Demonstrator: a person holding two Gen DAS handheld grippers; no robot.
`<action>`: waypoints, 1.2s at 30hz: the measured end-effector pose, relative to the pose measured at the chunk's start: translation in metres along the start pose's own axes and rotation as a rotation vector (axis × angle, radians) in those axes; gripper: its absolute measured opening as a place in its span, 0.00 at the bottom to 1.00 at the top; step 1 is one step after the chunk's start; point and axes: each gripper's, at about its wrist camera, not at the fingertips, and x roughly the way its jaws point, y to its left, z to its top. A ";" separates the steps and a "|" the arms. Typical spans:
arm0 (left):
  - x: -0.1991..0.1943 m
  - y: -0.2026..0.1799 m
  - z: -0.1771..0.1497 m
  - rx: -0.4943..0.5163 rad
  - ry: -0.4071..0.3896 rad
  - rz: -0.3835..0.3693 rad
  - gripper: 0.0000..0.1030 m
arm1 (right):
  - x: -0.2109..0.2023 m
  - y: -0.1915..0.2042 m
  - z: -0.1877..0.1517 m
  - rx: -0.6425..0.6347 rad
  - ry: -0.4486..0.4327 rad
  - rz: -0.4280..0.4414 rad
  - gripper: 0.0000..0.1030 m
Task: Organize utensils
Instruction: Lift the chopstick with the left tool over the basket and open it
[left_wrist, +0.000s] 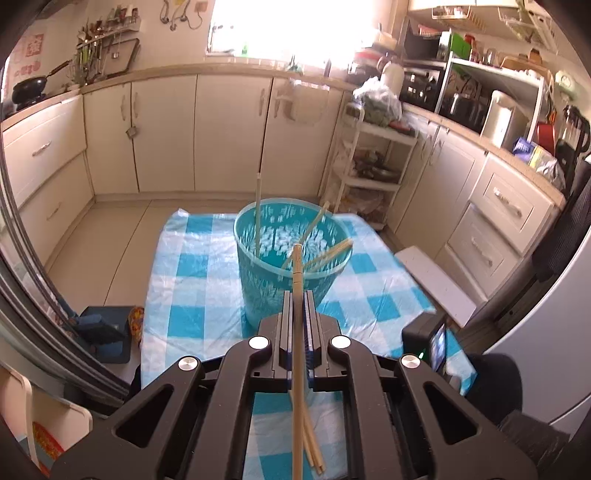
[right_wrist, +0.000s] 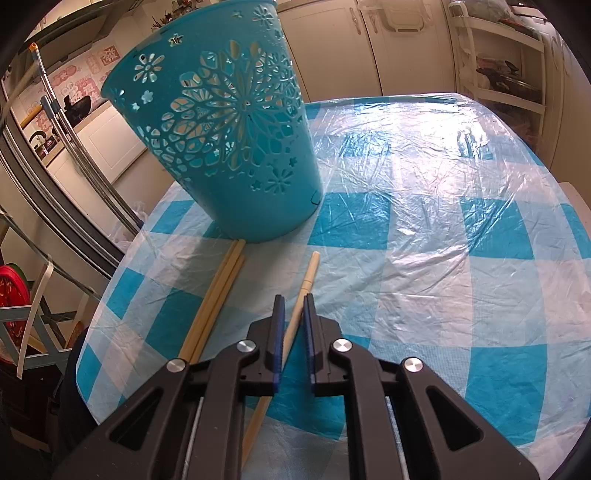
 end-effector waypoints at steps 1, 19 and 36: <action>-0.004 0.000 0.005 -0.005 -0.023 -0.006 0.05 | 0.000 0.000 0.000 -0.002 0.000 0.003 0.12; 0.031 0.004 0.103 -0.090 -0.373 -0.002 0.05 | 0.004 0.016 -0.001 -0.080 0.009 0.037 0.38; 0.119 0.012 0.110 -0.069 -0.363 0.128 0.05 | 0.000 0.009 -0.001 -0.047 0.006 0.072 0.39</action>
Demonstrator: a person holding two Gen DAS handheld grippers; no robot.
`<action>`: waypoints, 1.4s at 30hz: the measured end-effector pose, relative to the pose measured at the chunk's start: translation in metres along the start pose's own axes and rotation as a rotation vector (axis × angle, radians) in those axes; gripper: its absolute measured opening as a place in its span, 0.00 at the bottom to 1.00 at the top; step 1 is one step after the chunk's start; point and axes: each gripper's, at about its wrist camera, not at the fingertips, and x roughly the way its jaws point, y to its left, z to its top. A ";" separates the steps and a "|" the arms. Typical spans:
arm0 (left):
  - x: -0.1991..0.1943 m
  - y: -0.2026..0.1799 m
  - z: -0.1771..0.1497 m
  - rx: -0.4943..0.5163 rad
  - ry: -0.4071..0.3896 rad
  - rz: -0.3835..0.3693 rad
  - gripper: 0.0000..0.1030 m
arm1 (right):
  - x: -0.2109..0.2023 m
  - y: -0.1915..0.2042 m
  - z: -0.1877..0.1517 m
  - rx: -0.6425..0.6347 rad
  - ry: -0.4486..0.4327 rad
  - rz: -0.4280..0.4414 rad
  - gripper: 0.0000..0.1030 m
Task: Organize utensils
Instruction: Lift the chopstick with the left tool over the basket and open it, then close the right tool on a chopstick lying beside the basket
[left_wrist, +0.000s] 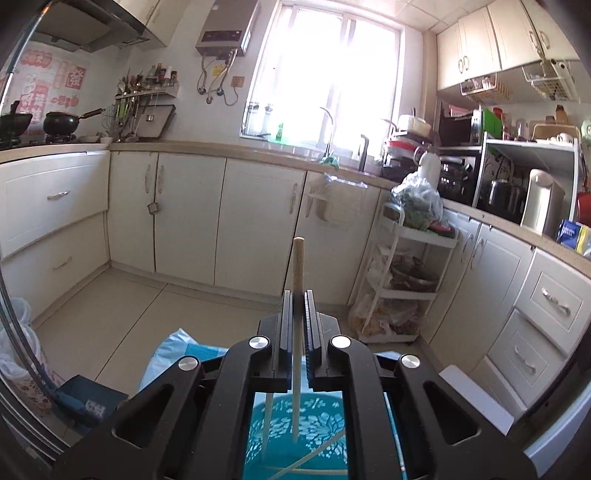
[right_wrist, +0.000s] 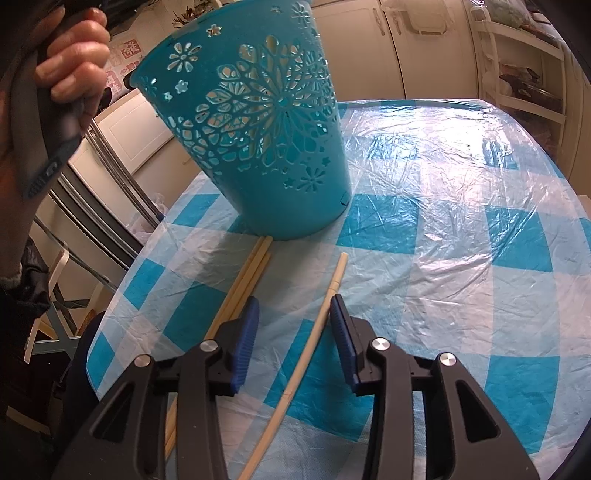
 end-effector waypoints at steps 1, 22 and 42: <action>-0.001 0.000 -0.005 0.007 0.009 0.001 0.05 | 0.000 0.000 0.000 0.000 0.000 0.000 0.39; -0.085 0.076 -0.073 -0.053 0.108 0.234 0.80 | -0.002 0.013 -0.005 -0.039 -0.007 -0.142 0.39; -0.057 0.121 -0.193 -0.097 0.426 0.245 0.82 | -0.002 -0.005 0.014 -0.209 0.156 -0.284 0.11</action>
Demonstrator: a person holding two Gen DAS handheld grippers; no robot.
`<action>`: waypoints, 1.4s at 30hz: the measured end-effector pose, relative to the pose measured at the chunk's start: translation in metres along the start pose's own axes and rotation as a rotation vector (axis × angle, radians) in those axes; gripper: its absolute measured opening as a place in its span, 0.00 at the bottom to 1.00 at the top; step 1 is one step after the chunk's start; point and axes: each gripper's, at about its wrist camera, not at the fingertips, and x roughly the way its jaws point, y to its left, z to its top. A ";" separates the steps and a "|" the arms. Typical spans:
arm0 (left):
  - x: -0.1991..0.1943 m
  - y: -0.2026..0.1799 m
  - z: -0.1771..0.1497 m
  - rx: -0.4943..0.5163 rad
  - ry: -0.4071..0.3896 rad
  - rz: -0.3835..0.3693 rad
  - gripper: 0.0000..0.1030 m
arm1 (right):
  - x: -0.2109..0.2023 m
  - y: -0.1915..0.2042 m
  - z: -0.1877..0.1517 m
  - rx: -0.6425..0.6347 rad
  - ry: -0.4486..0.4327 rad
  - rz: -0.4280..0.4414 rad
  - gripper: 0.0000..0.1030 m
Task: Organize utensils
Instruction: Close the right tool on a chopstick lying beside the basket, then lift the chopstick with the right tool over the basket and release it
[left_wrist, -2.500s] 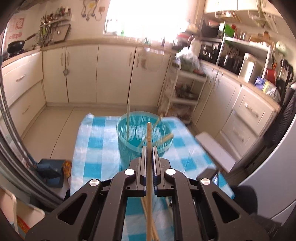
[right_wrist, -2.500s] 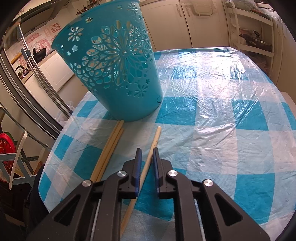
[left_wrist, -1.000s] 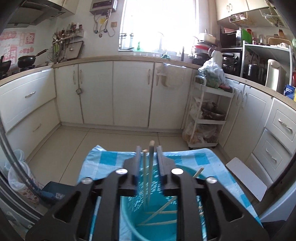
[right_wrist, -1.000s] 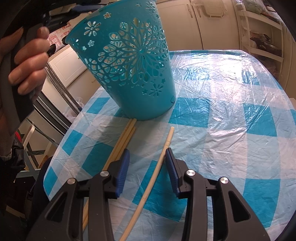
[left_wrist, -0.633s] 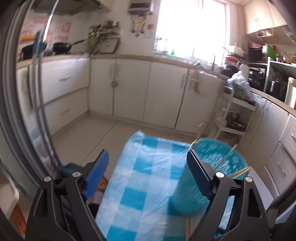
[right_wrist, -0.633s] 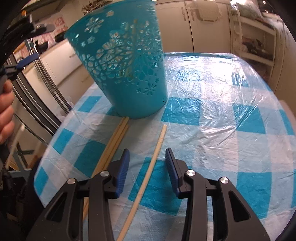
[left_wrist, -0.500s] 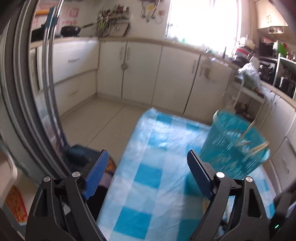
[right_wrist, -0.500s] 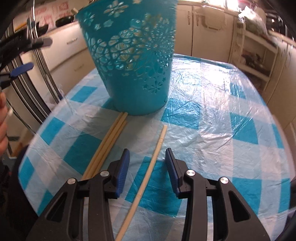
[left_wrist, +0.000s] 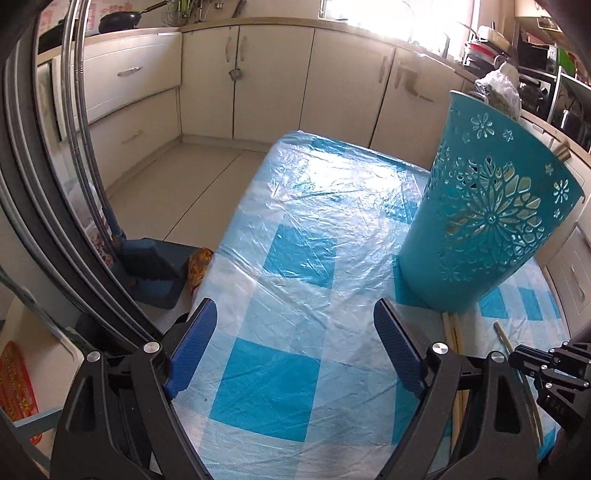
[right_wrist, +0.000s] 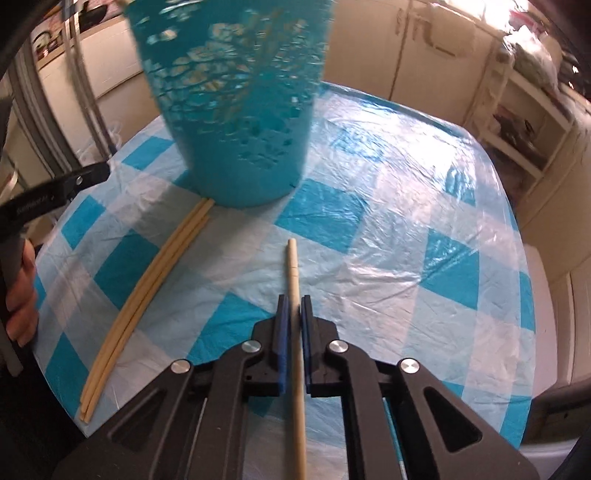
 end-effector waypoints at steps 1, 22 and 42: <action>0.002 -0.002 0.001 -0.001 0.006 0.001 0.82 | 0.001 0.001 0.000 -0.001 -0.006 -0.005 0.13; 0.009 -0.029 -0.007 0.138 0.055 0.064 0.87 | -0.095 -0.036 0.006 0.350 -0.335 0.404 0.06; 0.014 -0.024 -0.005 0.114 0.072 0.051 0.87 | -0.185 -0.031 0.151 0.316 -0.714 0.427 0.05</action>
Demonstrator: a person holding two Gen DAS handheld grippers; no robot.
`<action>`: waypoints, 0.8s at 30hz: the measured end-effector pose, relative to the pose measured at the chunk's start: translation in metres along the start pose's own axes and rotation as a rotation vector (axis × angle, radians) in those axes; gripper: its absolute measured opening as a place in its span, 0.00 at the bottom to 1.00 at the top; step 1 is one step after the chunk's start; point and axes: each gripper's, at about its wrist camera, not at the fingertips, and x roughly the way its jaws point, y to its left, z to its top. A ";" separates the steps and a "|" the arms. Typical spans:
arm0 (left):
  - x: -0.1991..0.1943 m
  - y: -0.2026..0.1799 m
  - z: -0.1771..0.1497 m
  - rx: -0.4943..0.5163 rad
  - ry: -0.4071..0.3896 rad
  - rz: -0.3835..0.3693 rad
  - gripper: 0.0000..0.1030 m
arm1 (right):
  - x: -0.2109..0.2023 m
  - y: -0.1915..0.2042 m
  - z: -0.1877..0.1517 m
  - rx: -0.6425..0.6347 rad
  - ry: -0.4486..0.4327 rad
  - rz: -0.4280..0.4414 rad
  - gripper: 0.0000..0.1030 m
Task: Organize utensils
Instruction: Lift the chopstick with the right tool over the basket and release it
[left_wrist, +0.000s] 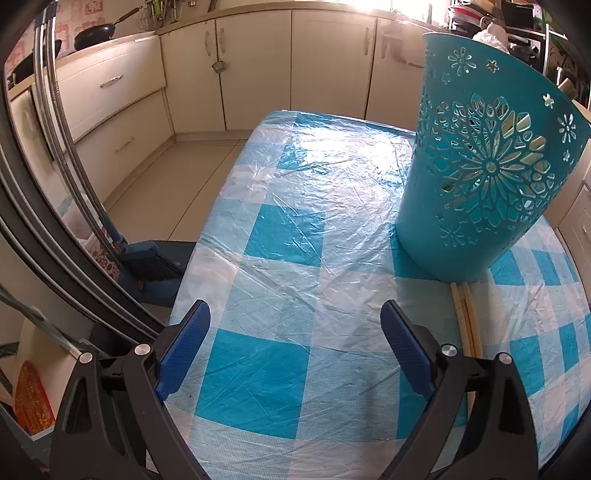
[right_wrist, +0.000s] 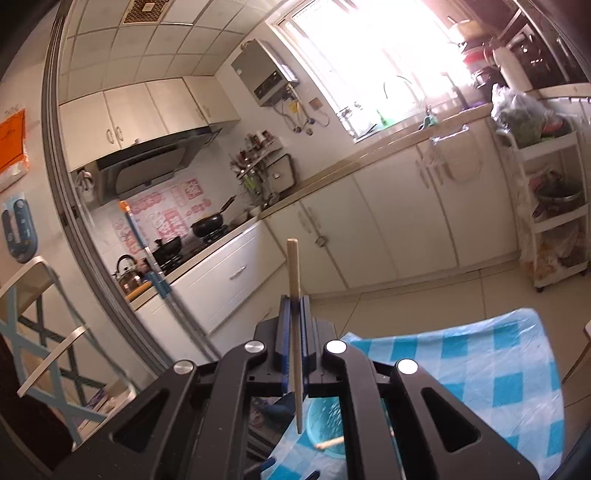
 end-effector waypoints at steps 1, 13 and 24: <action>0.000 0.000 0.000 -0.001 0.001 -0.001 0.87 | 0.003 -0.002 -0.001 -0.010 -0.002 -0.021 0.05; -0.003 -0.003 -0.002 0.013 -0.010 0.010 0.88 | 0.057 -0.040 -0.073 -0.043 0.155 -0.236 0.05; -0.006 -0.003 -0.003 0.014 -0.011 0.016 0.89 | 0.032 -0.031 -0.094 -0.064 0.162 -0.279 0.28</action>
